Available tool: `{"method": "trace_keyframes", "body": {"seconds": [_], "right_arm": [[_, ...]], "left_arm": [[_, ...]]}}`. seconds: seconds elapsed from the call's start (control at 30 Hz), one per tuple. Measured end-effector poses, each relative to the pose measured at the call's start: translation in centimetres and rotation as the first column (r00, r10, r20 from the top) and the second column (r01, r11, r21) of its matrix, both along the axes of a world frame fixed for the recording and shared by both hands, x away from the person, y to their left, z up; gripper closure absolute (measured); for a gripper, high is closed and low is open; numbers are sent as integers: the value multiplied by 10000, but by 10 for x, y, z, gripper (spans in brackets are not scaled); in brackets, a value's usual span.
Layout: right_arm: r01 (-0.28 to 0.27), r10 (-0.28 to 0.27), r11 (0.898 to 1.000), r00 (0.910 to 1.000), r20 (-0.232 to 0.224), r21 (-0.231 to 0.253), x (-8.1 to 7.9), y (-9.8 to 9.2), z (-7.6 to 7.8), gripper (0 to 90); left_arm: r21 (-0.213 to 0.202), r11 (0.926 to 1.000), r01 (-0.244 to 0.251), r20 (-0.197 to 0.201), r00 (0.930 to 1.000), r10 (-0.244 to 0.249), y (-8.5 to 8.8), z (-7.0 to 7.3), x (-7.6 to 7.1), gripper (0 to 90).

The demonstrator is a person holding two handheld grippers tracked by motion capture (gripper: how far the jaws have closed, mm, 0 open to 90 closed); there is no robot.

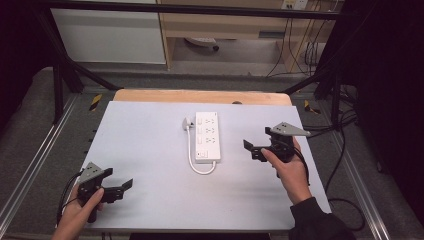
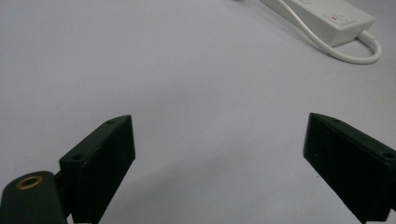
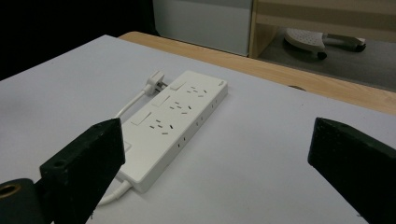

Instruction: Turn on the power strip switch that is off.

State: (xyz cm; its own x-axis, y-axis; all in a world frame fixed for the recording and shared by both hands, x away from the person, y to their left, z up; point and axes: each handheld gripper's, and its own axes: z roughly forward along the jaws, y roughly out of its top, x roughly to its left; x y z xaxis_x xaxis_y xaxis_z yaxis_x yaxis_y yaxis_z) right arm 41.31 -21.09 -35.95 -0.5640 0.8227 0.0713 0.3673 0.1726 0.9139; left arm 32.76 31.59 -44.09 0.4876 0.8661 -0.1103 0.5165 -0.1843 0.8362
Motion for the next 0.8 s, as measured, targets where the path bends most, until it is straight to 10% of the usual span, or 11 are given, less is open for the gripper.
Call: {"method": "trace_keyframes", "body": {"seconds": [0.8], "right_arm": [[-116, 105, 9995, 9992, -373, -278, 32, 40, -15, 64]], "left_arm": [[32, 10000, 31, -57, 10000, -31, 0, 0, 0, 90]]}}
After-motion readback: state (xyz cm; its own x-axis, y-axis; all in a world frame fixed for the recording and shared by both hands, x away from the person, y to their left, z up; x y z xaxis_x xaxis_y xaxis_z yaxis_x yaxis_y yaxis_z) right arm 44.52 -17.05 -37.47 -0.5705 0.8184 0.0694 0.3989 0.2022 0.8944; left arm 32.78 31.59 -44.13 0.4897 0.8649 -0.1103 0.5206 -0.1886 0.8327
